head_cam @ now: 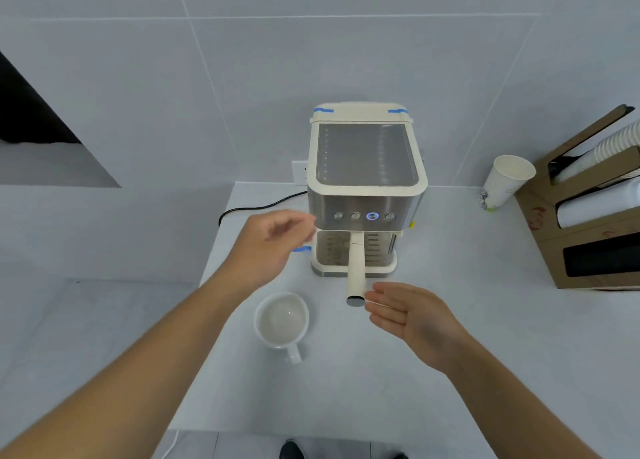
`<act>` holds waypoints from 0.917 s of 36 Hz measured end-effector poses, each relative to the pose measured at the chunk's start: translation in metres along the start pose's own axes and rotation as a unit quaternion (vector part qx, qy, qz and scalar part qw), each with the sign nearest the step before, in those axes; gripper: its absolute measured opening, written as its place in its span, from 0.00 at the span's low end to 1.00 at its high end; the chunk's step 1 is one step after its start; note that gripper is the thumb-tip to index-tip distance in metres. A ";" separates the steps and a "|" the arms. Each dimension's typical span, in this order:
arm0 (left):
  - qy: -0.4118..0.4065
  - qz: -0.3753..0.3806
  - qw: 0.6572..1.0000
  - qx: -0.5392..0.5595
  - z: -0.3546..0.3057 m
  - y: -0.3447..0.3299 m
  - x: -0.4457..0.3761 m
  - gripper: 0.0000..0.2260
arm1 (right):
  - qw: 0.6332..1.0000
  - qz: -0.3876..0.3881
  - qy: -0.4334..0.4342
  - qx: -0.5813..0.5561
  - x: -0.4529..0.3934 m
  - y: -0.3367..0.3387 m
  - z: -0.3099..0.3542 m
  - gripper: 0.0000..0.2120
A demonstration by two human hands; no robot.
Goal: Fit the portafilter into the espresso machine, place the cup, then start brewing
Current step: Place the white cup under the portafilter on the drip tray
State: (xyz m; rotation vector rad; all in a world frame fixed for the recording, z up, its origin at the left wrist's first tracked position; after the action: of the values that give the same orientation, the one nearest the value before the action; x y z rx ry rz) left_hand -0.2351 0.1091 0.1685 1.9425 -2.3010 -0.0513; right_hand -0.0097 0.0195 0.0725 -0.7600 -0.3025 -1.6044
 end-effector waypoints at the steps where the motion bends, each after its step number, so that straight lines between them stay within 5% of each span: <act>1: 0.028 -0.011 0.999 0.028 0.012 0.005 0.007 0.07 | 1.000 -0.002 -0.007 -0.012 0.001 0.002 -0.004 0.10; 13: 0.259 -0.144 0.933 0.205 0.130 0.053 0.079 0.08 | 0.995 0.004 -0.090 -0.043 0.000 -0.012 -0.063 0.11; 33: 0.350 -0.203 0.882 0.243 0.202 0.059 0.110 0.06 | 0.991 0.005 -0.118 0.069 -0.048 -0.078 -0.097 0.14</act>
State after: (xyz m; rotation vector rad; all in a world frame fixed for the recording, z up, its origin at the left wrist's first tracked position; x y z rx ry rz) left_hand -0.3354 -0.0004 -0.0167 2.1203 -1.4914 1.0882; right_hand -0.1130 0.0148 -0.0125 -0.8423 -0.5738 -1.4678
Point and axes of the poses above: each hand's wrist, its own x-axis away from the middle knuckle, its own y-axis out of the back of the hand, z = x × y, the point moved 4 cm from there along -x, towards the middle knuckle, and after that the axes turned 7 degrees about x, right-handed, at the moved point
